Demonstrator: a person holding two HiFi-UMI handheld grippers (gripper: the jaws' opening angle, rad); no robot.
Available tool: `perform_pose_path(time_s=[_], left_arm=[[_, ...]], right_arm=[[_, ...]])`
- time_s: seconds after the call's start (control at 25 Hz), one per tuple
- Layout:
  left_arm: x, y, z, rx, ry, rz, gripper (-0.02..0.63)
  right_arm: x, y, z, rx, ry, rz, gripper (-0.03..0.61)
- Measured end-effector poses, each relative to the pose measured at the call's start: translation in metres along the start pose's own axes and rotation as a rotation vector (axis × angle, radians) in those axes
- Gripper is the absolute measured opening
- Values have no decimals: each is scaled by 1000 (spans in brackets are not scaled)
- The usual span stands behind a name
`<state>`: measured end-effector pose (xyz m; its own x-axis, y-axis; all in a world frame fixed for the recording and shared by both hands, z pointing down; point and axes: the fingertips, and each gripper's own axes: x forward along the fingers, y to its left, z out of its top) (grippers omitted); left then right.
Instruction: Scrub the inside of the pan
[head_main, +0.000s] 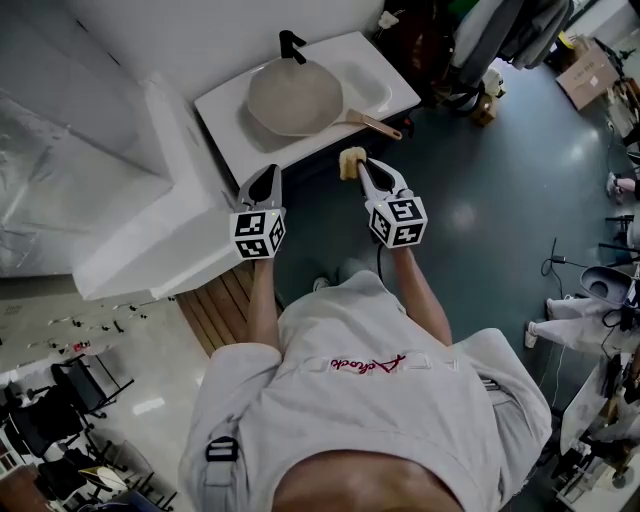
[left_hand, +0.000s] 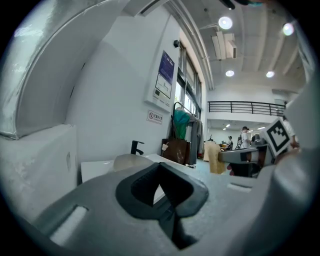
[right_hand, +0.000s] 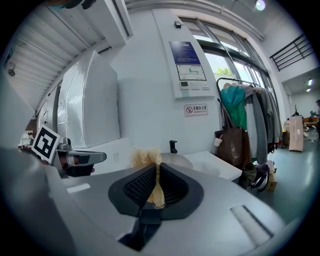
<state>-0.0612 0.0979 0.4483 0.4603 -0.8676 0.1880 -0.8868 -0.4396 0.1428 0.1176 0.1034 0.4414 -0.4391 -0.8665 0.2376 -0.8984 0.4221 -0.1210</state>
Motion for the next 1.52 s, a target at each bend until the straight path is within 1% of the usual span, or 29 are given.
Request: perform_pose_path(time_s=[0.32,0.76,0.96,1.16,1.52], left_arm=[[8,-2,-9,-10,12,-8,-2],[34,19,-8,-12,24,14,-1],[59,31,-5,-14,33,21,-2],[91,41,2,-17,35,25,-2],[168,68,31,-14,47,45,-2]], right_arm=[[1,-7,-10,11,16,-11,29],[40,-15,-8,17,23,23,31],[67,-24,-3,16,26,36,30],[97,-43,5,17,33,43,29],[167,-87,36,21,38,67,29]])
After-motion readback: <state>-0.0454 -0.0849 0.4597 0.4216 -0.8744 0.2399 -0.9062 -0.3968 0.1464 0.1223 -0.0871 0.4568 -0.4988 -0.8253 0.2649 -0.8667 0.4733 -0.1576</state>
